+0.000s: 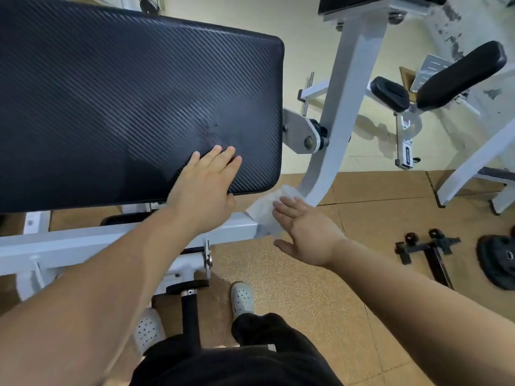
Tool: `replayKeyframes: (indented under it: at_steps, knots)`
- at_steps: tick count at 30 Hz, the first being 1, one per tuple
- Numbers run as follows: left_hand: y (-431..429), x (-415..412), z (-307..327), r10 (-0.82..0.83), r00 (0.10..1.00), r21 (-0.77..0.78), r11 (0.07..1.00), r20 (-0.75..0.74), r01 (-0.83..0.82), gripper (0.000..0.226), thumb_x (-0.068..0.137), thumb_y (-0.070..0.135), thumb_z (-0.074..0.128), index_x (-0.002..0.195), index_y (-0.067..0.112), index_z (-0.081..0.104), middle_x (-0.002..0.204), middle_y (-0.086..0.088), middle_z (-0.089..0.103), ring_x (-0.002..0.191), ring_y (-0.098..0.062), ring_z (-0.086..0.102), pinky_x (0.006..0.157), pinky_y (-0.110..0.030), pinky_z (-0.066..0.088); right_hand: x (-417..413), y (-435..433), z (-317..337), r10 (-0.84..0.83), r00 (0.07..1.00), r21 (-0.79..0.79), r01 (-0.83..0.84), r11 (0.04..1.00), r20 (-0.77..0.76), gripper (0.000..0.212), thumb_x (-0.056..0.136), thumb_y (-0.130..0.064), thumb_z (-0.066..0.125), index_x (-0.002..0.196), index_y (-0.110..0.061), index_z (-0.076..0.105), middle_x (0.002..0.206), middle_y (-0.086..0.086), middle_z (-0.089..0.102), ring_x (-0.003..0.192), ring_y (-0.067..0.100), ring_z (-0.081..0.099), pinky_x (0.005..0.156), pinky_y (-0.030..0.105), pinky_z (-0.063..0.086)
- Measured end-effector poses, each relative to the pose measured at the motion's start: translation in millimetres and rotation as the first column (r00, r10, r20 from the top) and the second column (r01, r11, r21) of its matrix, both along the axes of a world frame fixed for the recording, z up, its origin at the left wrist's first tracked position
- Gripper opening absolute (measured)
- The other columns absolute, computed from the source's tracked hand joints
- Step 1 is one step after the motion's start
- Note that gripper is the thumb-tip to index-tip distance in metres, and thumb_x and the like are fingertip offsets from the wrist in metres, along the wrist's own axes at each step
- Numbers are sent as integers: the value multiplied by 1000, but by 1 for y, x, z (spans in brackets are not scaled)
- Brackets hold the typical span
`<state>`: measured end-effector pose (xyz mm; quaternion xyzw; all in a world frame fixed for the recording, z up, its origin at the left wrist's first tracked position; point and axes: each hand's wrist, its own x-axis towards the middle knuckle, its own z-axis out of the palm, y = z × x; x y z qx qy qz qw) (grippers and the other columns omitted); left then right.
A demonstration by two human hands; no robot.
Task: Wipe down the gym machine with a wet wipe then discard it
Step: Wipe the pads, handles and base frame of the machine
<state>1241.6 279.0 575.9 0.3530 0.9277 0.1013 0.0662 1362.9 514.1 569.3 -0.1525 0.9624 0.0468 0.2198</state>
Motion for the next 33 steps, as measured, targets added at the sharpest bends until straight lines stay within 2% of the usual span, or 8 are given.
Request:
replayKeyframes:
  at_steps: [4, 12, 17, 20, 22, 25, 29, 33]
  knots:
    - [-45, 43, -22, 58, 997, 40, 998, -47, -56, 65, 83, 21, 72, 144, 9, 53, 155, -16, 44, 142, -38, 41, 114, -61, 35, 11, -26, -55, -235, 972, 10, 235, 972, 25, 98, 94, -77, 11, 164, -8, 0, 171, 17, -8, 153, 31, -25, 123, 46, -20]
    - [-138, 93, -52, 336, 937, -235, 922, 91, -308, 75, 85, 33, 64, 152, 11, 42, 160, -20, 33, 144, -43, 34, 114, -63, 33, 2, -153, -84, -195, 980, -155, 197, 968, 31, 101, 91, -83, 21, 162, -20, -13, 170, 16, -13, 155, 37, -21, 121, 59, -19]
    - [-178, 80, -57, 357, 916, -400, 878, 183, -262, 86, 93, 46, 54, 163, 22, 11, 169, -12, 10, 152, -39, 14, 122, -56, 20, 0, -167, -87, -141, 990, -172, 138, 975, -4, 87, 96, -80, 15, 161, -32, -17, 171, 8, -15, 156, 28, -22, 124, 53, -17]
    - [-189, 71, -55, 304, 910, -366, 911, 282, -191, 87, 96, 45, 52, 163, 25, -1, 170, -7, 4, 152, -36, 8, 125, -49, 17, 12, -138, -87, -357, 932, -71, 353, 933, -64, 88, 90, -84, 5, 162, -35, -13, 172, 9, -12, 156, 30, -20, 126, 53, -11]
    - [-194, 68, -53, 268, 907, -356, 923, 326, -144, 89, 97, 43, 52, 163, 25, -6, 170, -6, 0, 152, -35, 4, 125, -47, 15, 18, -129, -85, -581, 812, -81, 575, 814, -67, 100, 83, -90, 0, 164, -31, -3, 171, 12, -13, 156, 31, -22, 126, 53, -8]
    - [-197, 63, -48, 239, 897, -365, 926, 372, -96, 92, 97, 39, 54, 162, 26, -11, 170, -5, -3, 152, -35, 1, 125, -47, 16, 9, -160, -82, -723, 691, -137, 715, 686, -16, 111, 81, -94, 4, 165, -22, 3, 169, 20, -17, 153, 36, -28, 126, 53, -11]
    - [-196, 58, -46, 240, 881, -366, 927, 408, -83, 93, 96, 36, 55, 162, 27, -11, 170, -4, -4, 152, -35, 0, 125, -46, 17, -8, -240, -74, -572, 813, -218, 580, 785, 106, 115, 73, -94, -12, 164, -25, -6, 166, 19, -27, 147, 37, -38, 122, 59, -16]
    - [-197, 60, -51, 244, 884, -369, 925, 399, -89, 95, 96, 36, 55, 161, 28, -12, 169, -4, -4, 152, -35, -2, 126, -46, 15, -5, -248, -81, -507, 854, -238, 519, 821, 113, 106, 74, -92, -16, 162, -34, -12, 163, 13, -38, 146, 32, -43, 121, 62, -14]
